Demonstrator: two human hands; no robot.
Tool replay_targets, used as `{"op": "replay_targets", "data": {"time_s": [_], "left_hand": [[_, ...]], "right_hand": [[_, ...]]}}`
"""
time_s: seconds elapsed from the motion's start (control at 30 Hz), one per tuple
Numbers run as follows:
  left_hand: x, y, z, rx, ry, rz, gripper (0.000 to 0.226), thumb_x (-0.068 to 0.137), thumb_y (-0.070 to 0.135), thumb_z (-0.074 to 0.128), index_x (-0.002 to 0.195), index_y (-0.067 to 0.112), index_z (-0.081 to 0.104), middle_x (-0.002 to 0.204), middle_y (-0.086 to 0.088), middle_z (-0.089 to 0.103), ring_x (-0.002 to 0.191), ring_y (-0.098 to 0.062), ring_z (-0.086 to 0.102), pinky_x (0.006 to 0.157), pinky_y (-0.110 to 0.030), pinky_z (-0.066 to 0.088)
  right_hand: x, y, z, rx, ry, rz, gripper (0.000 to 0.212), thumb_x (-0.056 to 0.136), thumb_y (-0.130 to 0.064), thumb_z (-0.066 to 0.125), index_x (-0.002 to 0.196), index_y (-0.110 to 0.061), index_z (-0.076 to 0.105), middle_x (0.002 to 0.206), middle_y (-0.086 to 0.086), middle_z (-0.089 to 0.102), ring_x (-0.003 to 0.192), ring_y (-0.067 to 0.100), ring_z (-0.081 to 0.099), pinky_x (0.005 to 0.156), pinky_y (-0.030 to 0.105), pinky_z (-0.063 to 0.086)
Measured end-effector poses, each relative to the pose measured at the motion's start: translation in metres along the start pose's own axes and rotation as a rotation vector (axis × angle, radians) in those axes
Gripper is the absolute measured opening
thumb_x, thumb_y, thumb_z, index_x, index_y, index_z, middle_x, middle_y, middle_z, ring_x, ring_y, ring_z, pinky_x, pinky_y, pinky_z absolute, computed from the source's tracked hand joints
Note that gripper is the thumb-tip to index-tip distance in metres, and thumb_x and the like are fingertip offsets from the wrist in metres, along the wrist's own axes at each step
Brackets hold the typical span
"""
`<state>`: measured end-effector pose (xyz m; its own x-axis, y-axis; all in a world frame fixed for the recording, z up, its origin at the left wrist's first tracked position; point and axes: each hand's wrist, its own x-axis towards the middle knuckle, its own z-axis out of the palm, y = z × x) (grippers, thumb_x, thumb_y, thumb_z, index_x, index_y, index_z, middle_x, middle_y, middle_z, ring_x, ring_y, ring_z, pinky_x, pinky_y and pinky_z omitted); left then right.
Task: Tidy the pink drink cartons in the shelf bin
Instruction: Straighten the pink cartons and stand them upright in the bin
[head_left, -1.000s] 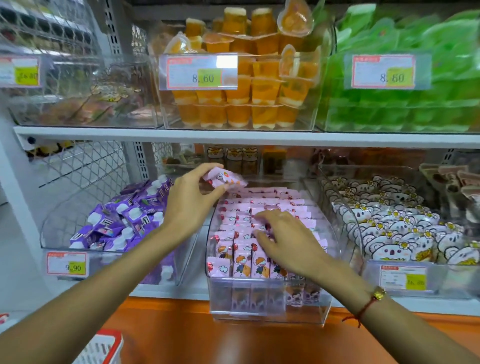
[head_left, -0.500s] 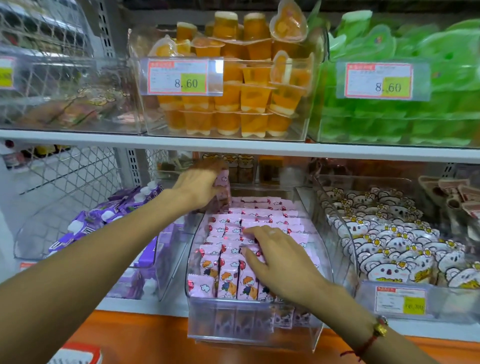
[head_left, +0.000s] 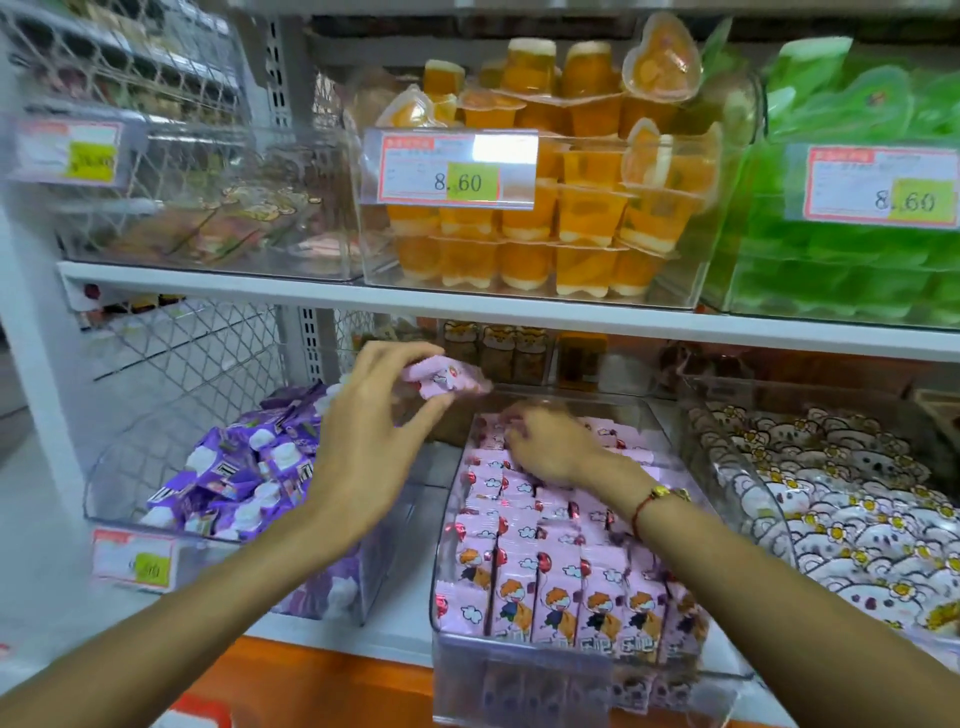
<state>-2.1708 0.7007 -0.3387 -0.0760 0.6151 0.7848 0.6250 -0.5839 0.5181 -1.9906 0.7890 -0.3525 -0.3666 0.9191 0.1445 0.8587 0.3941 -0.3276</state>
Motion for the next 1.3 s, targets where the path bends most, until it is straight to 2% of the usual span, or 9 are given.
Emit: {"op": "replay_targets", "data": {"time_s": [0.13,0.3,0.4,0.63,0.77,0.93,1.13,1.23,1.3], "left_hand": [[0.005,-0.007,-0.010,-0.020,-0.011,-0.063,0.032,0.082,0.020,0.072,0.112,0.027,0.062,0.109,0.011,0.055,0.093,0.005,0.058,0.083,-0.032,0.054],[0.018,-0.009,0.001,-0.033,-0.126,-0.082,0.023,0.082,0.020,0.074,0.099,0.024,0.058,0.100,0.004,0.056,0.092,-0.015,0.062,0.083,-0.044,0.052],[0.030,-0.011,0.014,0.225,-0.249,-0.093,0.036,0.084,0.031,0.071,0.114,0.013,0.062,0.102,-0.010,0.062,0.096,-0.029,0.061,0.082,-0.042,0.048],[0.066,-0.014,0.043,0.568,-0.748,-0.054,0.054,0.088,0.040,0.065,0.135,0.020,0.049,0.124,-0.007,0.061,0.110,-0.027,0.059,0.090,-0.037,0.048],[0.071,-0.020,0.068,0.654,-0.873,-0.057,0.051,0.086,0.041,0.067,0.127,0.020,0.046,0.115,-0.006,0.060,0.097,-0.024,0.056,0.074,-0.030,0.042],[0.081,-0.016,0.072,0.744,-1.194,-0.106,0.035,0.097,0.036,0.051,0.125,0.017,0.059,0.121,-0.002,0.062,0.111,-0.022,0.058,0.095,-0.033,0.045],[0.067,-0.006,0.061,0.718,-0.954,0.106,0.031,0.090,0.026,0.058,0.120,0.028,0.063,0.121,0.005,0.063,0.104,-0.018,0.059,0.074,-0.027,0.046],[0.063,-0.004,0.064,0.815,-1.061,0.063,0.027,0.092,0.029,0.056,0.117,0.026,0.065,0.113,0.004,0.067,0.099,-0.019,0.061,0.068,-0.026,0.042],[0.064,-0.002,0.068,0.851,-1.102,0.019,0.010,0.091,0.027,0.056,0.095,0.027,0.065,0.094,0.002,0.064,0.085,-0.019,0.058,0.062,-0.025,0.039]], "right_hand": [[0.013,-0.002,0.009,-0.171,-0.162,-0.019,0.042,0.101,-0.036,0.029,0.139,-0.029,0.044,0.150,0.004,0.032,0.139,0.031,0.021,0.113,0.048,0.018],[-0.003,0.002,0.008,-0.150,-0.099,-0.058,0.038,0.100,-0.039,0.031,0.128,-0.028,0.055,0.146,0.008,0.038,0.135,0.031,0.026,0.107,0.047,0.025],[-0.017,0.003,0.008,-0.117,-0.134,-0.057,0.042,0.100,-0.043,0.030,0.137,-0.032,0.046,0.146,0.006,0.036,0.135,0.029,0.026,0.106,0.044,0.025],[-0.038,-0.005,-0.006,-0.128,-0.206,-0.114,0.047,0.102,-0.043,0.030,0.147,-0.029,0.032,0.156,0.002,0.024,0.141,0.026,0.023,0.114,0.044,0.023],[-0.065,-0.008,-0.013,-0.106,-0.207,-0.101,0.051,0.100,-0.044,0.035,0.146,-0.023,0.034,0.151,0.003,0.032,0.136,0.024,0.032,0.110,0.036,0.029],[-0.106,-0.008,-0.008,-0.139,-0.146,-0.112,0.050,0.100,-0.048,0.033,0.146,-0.029,0.032,0.158,-0.004,0.019,0.143,0.017,0.018,0.116,0.034,0.016],[-0.123,-0.005,-0.002,-0.130,-0.031,-0.149,0.048,0.101,-0.049,0.025,0.146,-0.032,0.034,0.158,-0.007,0.021,0.142,0.011,0.018,0.115,0.027,0.012],[-0.128,-0.002,0.001,-0.181,0.045,-0.167,0.048,0.101,-0.049,0.025,0.144,-0.031,0.037,0.155,-0.007,0.027,0.141,0.012,0.020,0.114,0.026,0.014],[-0.130,0.000,0.001,-0.174,0.060,-0.158,0.049,0.100,-0.051,0.024,0.143,-0.031,0.038,0.155,-0.008,0.028,0.140,0.011,0.022,0.114,0.026,0.015]]}}
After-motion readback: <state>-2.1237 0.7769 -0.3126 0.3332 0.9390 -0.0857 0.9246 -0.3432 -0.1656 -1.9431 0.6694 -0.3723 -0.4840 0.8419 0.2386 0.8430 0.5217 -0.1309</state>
